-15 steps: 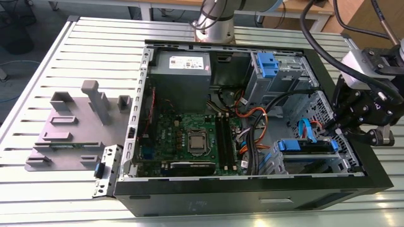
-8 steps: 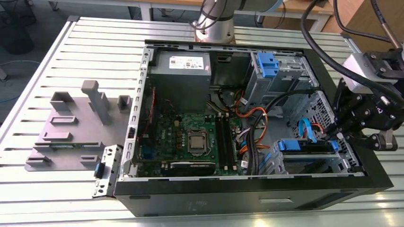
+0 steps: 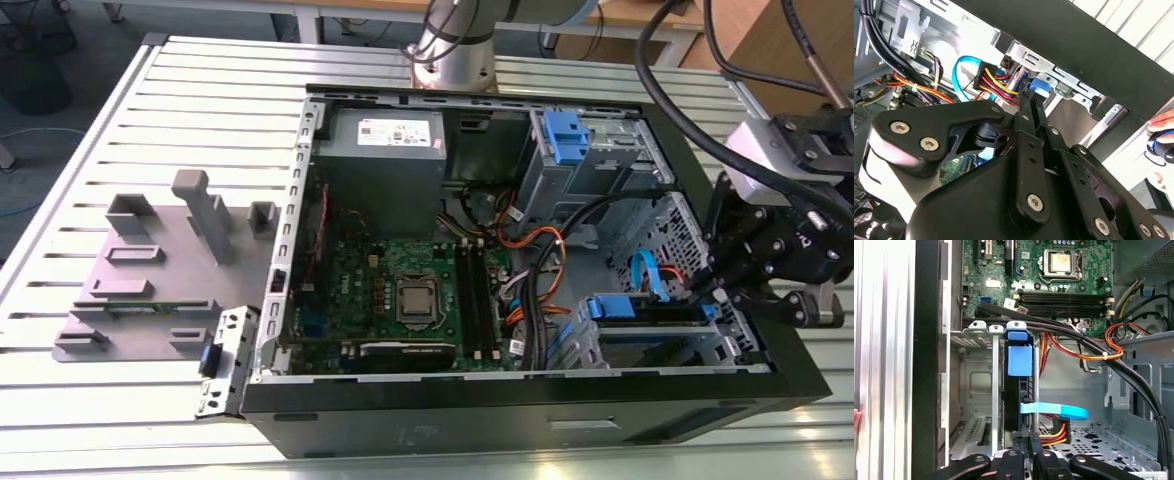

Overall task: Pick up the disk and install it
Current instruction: 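Insert the second disk wire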

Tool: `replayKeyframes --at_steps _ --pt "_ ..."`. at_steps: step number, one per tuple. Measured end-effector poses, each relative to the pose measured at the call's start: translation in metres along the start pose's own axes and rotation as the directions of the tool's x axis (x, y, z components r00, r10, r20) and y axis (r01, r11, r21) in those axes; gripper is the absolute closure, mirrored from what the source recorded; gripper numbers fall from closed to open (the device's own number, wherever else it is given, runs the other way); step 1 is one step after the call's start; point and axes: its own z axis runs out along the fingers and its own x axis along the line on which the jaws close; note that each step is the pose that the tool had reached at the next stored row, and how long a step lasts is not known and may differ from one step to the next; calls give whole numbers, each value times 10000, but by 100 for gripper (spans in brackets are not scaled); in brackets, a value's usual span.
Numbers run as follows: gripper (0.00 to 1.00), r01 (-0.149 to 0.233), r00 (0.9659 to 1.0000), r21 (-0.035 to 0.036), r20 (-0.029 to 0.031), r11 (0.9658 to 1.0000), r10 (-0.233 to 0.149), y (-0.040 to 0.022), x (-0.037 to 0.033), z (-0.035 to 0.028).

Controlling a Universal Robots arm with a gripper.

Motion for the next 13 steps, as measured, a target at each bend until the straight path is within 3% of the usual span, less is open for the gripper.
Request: replayKeyframes --at_steps 5,13 --pt "84 -1 10000 1 -75 10000 1 7 2 12" --pt "82 -2 10000 1 -80 10000 2 7 2 16"
